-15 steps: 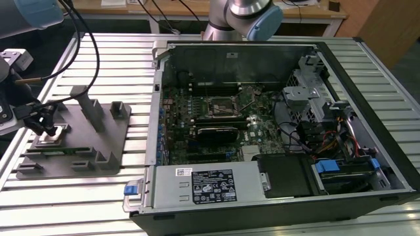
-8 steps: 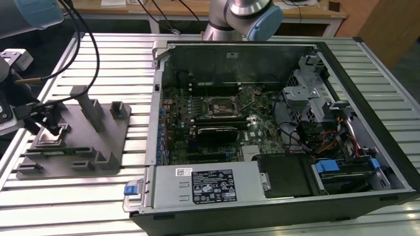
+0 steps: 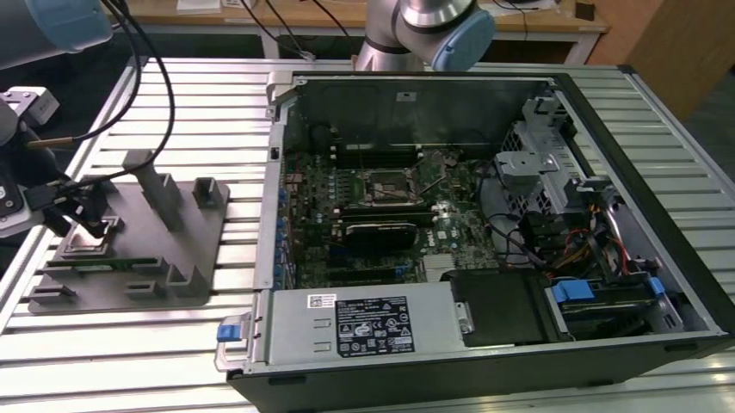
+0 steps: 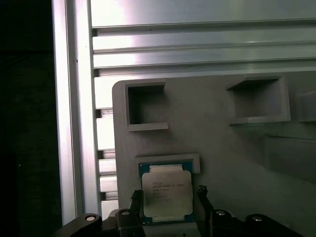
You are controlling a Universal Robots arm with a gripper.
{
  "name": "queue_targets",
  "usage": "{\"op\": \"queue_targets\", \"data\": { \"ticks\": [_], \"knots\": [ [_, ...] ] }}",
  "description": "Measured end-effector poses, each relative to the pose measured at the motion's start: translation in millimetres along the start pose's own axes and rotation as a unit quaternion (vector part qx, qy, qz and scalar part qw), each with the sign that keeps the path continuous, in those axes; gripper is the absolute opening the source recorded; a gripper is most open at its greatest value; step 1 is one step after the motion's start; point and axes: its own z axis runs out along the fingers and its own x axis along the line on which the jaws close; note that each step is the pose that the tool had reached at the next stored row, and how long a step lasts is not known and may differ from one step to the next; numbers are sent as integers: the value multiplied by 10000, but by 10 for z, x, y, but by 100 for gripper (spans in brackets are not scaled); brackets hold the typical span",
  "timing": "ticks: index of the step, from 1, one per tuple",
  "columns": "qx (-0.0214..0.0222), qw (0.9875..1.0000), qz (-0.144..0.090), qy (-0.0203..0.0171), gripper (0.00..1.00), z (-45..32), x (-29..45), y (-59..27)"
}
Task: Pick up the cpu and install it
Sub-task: 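Pick up the cpu and move it towards the insertion slot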
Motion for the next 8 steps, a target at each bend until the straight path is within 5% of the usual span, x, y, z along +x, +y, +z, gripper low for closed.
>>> {"op": "queue_targets", "data": {
  "ticks": [8],
  "knots": [
    [1, 10000, -2, 2, 53, 10, 1, -1]
  ]
}}
